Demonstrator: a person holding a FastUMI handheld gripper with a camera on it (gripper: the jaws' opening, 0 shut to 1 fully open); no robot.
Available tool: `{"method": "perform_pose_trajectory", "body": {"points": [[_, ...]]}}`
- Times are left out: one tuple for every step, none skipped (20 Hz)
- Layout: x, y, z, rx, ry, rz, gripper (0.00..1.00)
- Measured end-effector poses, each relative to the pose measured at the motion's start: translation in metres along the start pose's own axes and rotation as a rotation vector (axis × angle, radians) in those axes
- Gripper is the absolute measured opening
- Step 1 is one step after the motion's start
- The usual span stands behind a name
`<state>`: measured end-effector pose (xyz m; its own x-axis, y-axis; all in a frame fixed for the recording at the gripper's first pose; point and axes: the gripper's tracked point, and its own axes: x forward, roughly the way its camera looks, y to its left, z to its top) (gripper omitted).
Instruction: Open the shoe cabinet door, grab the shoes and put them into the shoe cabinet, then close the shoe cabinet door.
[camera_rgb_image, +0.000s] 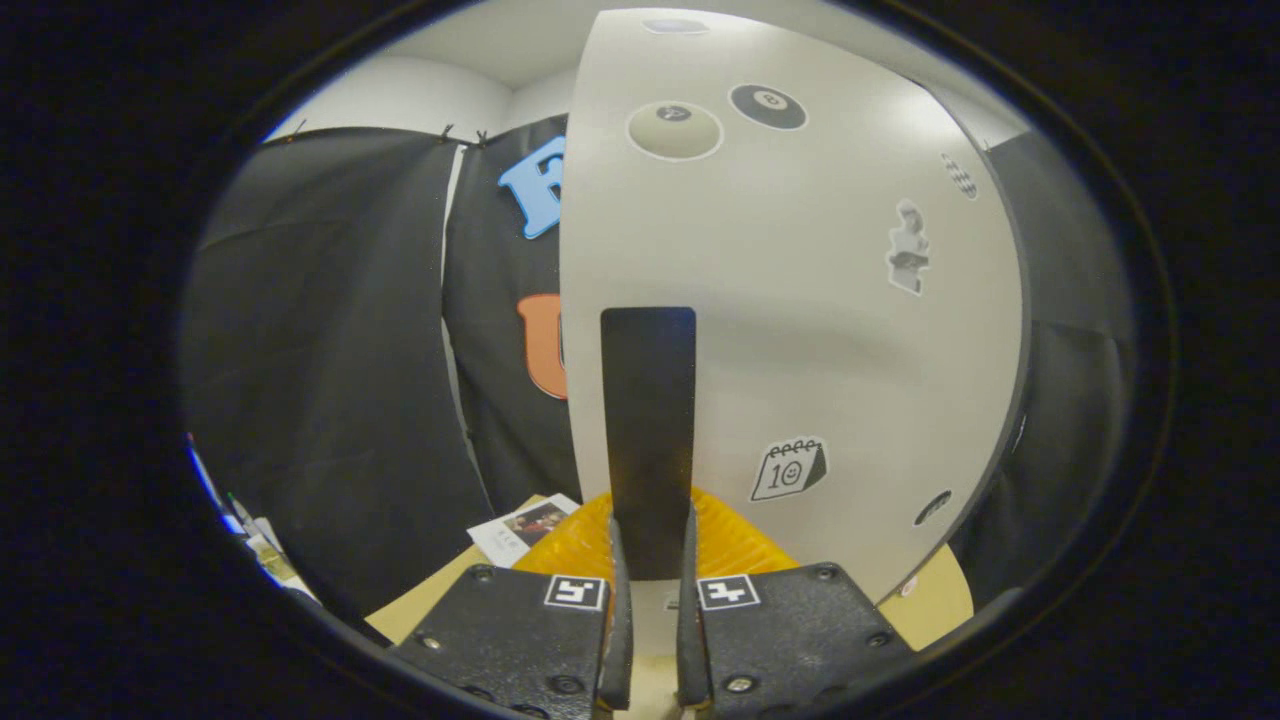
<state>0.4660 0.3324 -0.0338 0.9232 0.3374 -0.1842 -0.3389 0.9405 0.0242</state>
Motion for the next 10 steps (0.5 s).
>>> {"method": "perform_pose_trajectory", "body": {"points": [[-0.019, -0.006, -0.005, 0.002, -0.002, -0.003, 0.2], [-0.036, -0.011, -0.009, 0.008, -0.005, -0.006, 0.2], [-0.052, -0.016, -0.013, 0.009, -0.006, -0.01, 0.2], [-0.066, -0.022, -0.015, 0.009, -0.006, -0.014, 0.2], [-0.078, -0.028, -0.017, 0.008, -0.009, -0.02, 0.2], [-0.091, -0.034, -0.019, 0.002, -0.007, -0.028, 0.2], [-0.101, -0.039, -0.021, 0.007, -0.004, -0.036, 0.2], [-0.112, -0.045, -0.022, 0.022, -0.007, -0.045, 0.19], [-0.119, -0.049, -0.023, 0.027, -0.011, -0.054, 0.19], [-0.129, -0.056, -0.024, 0.026, -0.01, -0.067, 0.18]]}}
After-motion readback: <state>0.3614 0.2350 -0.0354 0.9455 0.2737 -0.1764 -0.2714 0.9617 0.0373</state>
